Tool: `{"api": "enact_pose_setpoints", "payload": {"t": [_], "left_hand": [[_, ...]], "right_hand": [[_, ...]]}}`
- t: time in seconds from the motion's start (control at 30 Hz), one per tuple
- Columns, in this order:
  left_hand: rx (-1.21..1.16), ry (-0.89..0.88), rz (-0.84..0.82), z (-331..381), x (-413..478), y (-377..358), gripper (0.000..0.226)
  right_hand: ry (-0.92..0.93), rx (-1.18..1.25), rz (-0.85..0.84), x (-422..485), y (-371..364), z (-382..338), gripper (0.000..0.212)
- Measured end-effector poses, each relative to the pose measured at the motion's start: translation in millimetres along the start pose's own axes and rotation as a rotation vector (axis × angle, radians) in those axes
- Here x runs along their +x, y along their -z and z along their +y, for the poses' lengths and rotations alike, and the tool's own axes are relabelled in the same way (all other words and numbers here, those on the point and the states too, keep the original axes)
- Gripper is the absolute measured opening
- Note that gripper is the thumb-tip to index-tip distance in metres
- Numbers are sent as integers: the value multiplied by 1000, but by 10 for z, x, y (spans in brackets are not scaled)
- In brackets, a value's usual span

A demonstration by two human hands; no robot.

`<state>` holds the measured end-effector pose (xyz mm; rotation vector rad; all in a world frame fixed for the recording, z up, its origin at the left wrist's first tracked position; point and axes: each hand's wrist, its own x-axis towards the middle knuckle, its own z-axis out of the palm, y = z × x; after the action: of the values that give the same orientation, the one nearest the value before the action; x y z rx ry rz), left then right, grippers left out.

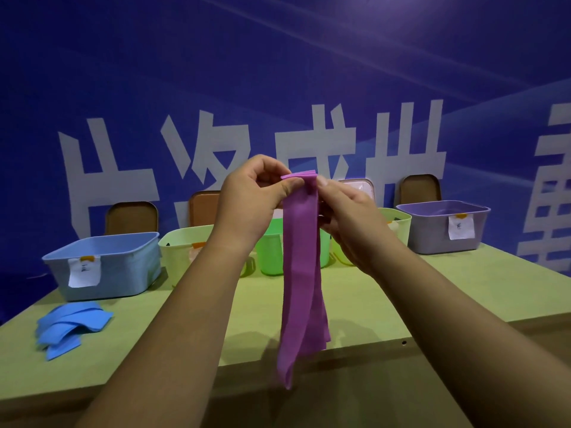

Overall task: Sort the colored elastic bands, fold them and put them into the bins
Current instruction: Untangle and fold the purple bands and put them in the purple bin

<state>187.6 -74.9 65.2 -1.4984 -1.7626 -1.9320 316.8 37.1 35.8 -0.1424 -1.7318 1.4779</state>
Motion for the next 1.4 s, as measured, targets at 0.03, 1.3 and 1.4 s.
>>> {"api": "enact_pose_setpoints", "payload": {"t": [0.03,1.3,1.4], "left_hand": [[-7,2,-14,-8,2,8,17],[245,-123,-63,10,-96,-18,16],[249,-119,-22,-2,-107,-46,14]], "right_hand": [[0,-1,11,1,-8,-6,32],[48,-87,158,49,-61,118,35],[63,-84,135,25,-69,121,32]]}}
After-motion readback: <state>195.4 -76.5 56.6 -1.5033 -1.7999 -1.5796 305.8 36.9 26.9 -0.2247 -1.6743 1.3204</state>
